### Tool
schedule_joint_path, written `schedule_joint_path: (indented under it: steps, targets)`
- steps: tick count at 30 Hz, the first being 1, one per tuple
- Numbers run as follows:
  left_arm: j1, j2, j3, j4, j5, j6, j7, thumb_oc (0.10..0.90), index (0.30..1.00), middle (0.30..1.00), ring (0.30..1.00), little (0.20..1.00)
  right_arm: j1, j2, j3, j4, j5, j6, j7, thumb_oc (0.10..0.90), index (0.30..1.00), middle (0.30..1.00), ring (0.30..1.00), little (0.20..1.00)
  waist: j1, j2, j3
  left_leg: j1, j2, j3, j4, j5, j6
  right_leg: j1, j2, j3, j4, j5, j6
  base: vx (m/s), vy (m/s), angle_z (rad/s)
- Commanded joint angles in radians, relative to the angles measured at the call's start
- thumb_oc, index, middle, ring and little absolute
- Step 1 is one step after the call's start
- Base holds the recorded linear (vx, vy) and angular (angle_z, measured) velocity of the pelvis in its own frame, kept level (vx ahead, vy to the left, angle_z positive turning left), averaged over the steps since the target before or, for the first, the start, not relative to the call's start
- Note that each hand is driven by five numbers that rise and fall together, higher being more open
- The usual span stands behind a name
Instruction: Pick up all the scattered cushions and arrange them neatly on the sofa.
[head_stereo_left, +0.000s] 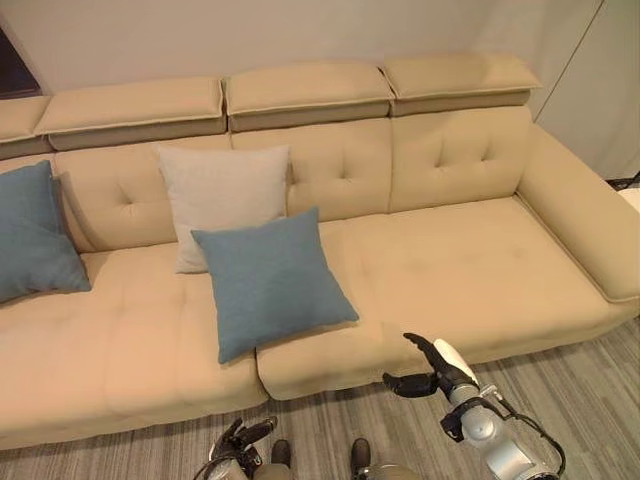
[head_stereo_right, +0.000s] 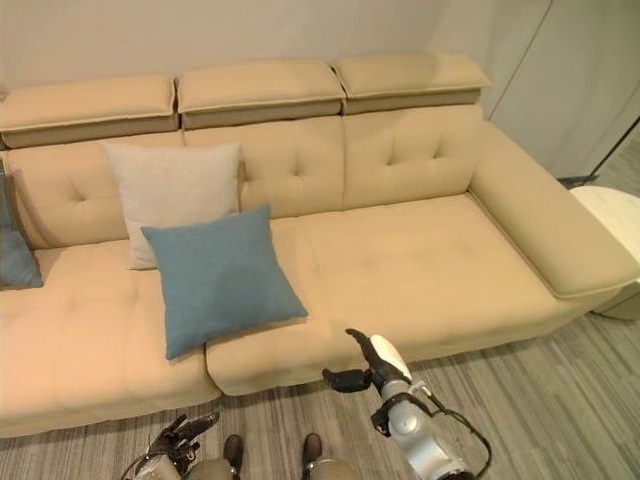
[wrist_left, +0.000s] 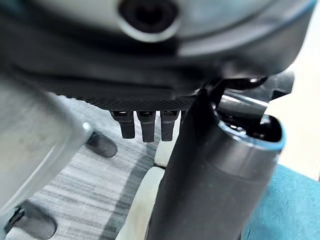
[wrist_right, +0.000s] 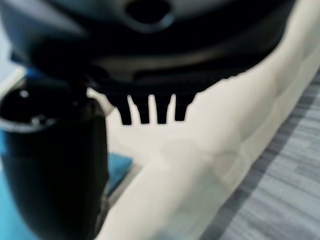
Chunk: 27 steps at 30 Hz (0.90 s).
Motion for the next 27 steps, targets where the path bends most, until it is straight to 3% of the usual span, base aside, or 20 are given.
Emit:
schedule_joint_path:
  steps: [1,3,4,7,8,10,11,16,20,21,22,23,24,26,27]
  targets:
    - [-0.017,0.033,-0.009,-0.010,0.053,-0.045,0.024,0.800,0.900,0.900,0.900,0.900,-0.066,0.028,0.011,-0.095,-0.016,-0.068,-0.019,0.800,0.900,0.900,0.900,0.900,0.025,-0.027,-0.050,-0.024,0.002,0.006,0.021,-0.053,0.003,0.097,-0.092,0.048,0.000,-0.063,0.091,0.04,0.086,-0.05]
    - [-0.023,0.038,-0.003,0.000,0.063,-0.044,0.025,0.800,0.900,0.900,0.900,0.900,-0.066,0.038,0.020,-0.085,-0.026,-0.067,-0.020,0.800,0.900,0.900,0.900,0.900,0.024,-0.029,-0.055,-0.023,-0.012,0.013,0.023,-0.062,0.013,0.091,-0.105,0.052,0.006,-0.062,0.100,0.05,0.114,0.03]
    - [0.028,0.154,-0.267,-0.177,0.446,0.034,-0.285,0.800,0.900,0.900,0.900,0.900,0.031,0.145,-0.281,0.298,0.353,-0.039,-0.037,0.800,0.900,0.900,0.900,0.900,-0.089,0.014,-0.012,0.068,-0.025,0.092,0.051,-0.158,0.053,-0.084,-0.056,-0.047,0.222,-0.021,0.130,0.02,0.065,0.06]
    - [0.019,0.155,-0.263,-0.175,0.447,0.035,-0.276,0.800,0.900,0.900,0.900,0.900,0.037,0.157,-0.287,0.295,0.364,-0.036,-0.040,0.800,0.900,0.900,0.900,0.900,-0.094,0.010,-0.013,0.062,-0.028,0.073,0.048,-0.147,0.054,-0.089,-0.060,-0.006,0.222,-0.008,0.141,-0.06,-0.042,0.22]
    - [0.026,0.159,-0.245,-0.184,0.435,0.032,-0.265,0.800,0.900,0.900,0.900,0.900,0.038,0.167,-0.297,0.311,0.381,-0.041,-0.047,0.800,0.900,0.900,0.900,0.900,-0.084,0.015,-0.023,0.053,-0.011,0.073,0.051,-0.145,0.052,-0.073,-0.105,0.001,0.188,-0.018,0.120,-0.06,-0.084,-0.15]
    - [0.033,0.160,-0.240,-0.188,0.426,0.030,-0.263,0.800,0.900,0.900,0.900,0.900,0.032,0.171,-0.300,0.327,0.388,-0.042,-0.050,0.800,0.900,0.900,0.900,0.900,-0.077,0.016,-0.028,0.050,-0.005,0.070,0.056,-0.150,0.050,-0.055,-0.126,-0.003,0.157,-0.020,0.109,-0.04,-0.127,-0.14]
    - [0.035,0.162,-0.240,-0.188,0.421,0.031,-0.264,0.800,0.900,0.900,0.900,0.900,0.026,0.166,-0.302,0.339,0.387,-0.042,-0.055,0.800,0.900,0.900,0.900,0.900,-0.071,0.005,-0.038,0.047,-0.013,0.068,0.059,-0.155,0.049,-0.012,-0.135,0.002,0.071,-0.021,0.106,0.02,-0.131,-0.03]
    - [0.058,0.161,-0.198,-0.183,0.393,0.031,-0.249,0.800,0.900,0.900,0.900,0.900,0.035,0.173,-0.312,0.336,0.392,-0.042,-0.065,0.800,0.900,0.900,0.900,0.900,-0.053,-0.013,-0.078,0.082,-0.006,0.077,0.035,-0.148,0.037,0.028,-0.097,0.033,0.011,-0.025,0.114,0.09,-0.123,-0.16]
    - [0.009,0.176,-0.166,-0.174,0.397,0.016,-0.211,0.800,0.900,0.900,0.900,0.900,0.036,0.137,-0.324,0.276,0.375,-0.061,-0.083,0.800,0.900,0.900,0.900,0.900,-0.065,-0.020,-0.081,0.093,0.035,0.058,0.047,-0.134,0.003,0.045,-0.047,0.045,-0.007,-0.049,0.083,0.10,-0.212,-0.05]
    - [-0.003,0.184,-0.158,-0.188,0.397,0.012,-0.196,0.800,0.900,0.900,0.900,0.900,0.030,0.124,-0.324,0.261,0.366,-0.067,-0.092,0.800,0.900,0.900,0.900,0.900,-0.061,-0.025,-0.072,0.069,0.056,0.044,0.103,-0.107,-0.012,0.055,-0.031,0.046,-0.014,-0.056,0.069,0.02,-0.347,0.11]
    - [-0.022,0.187,-0.149,-0.237,0.387,0.007,-0.171,0.800,0.900,0.900,0.900,0.900,0.026,0.096,-0.338,0.205,0.358,-0.073,-0.108,0.800,0.900,0.900,0.900,0.900,-0.055,-0.040,-0.025,-0.054,0.082,0.030,0.357,-0.047,-0.028,0.068,-0.027,0.028,-0.011,-0.061,0.037,-0.04,-0.343,0.33]
    - [-0.025,0.187,-0.144,-0.267,0.385,0.003,-0.167,0.800,0.900,0.900,0.900,0.900,0.018,0.078,-0.344,0.189,0.351,-0.073,-0.116,0.800,0.900,0.900,0.900,0.900,-0.044,-0.051,-0.002,-0.114,0.069,0.025,0.488,-0.044,-0.018,0.078,-0.030,0.016,-0.011,-0.066,0.017,-0.08,-0.247,0.59]
    - [-0.025,0.188,-0.143,-0.267,0.385,0.003,-0.167,0.800,0.900,0.900,0.900,0.900,0.017,0.079,-0.344,0.189,0.351,-0.073,-0.116,0.800,0.900,0.900,0.900,0.900,-0.047,-0.052,-0.006,-0.121,0.067,0.023,0.487,-0.039,-0.017,0.073,-0.032,0.013,-0.013,-0.063,0.017,-0.05,-0.124,0.64]
    - [-0.003,0.195,-0.137,-0.302,0.394,-0.002,-0.156,0.800,0.900,0.900,0.900,0.900,-0.023,0.051,-0.331,0.176,0.338,-0.076,-0.122,0.800,0.900,0.900,0.900,0.900,-0.020,-0.058,0.021,-0.195,-0.034,-0.004,0.625,-0.093,0.006,0.077,-0.030,0.022,-0.006,-0.075,0.001,0.06,-0.073,0.14]
    - [0.024,0.180,-0.098,-0.347,0.380,-0.021,-0.105,0.800,0.900,0.900,0.900,0.900,-0.030,0.059,-0.317,0.154,0.322,-0.079,-0.124,0.800,0.900,0.900,0.900,0.900,-0.002,-0.057,0.017,-0.211,-0.070,0.017,0.555,-0.135,0.020,0.077,-0.018,0.021,-0.005,-0.090,0.007,0.13,-0.035,-0.20]
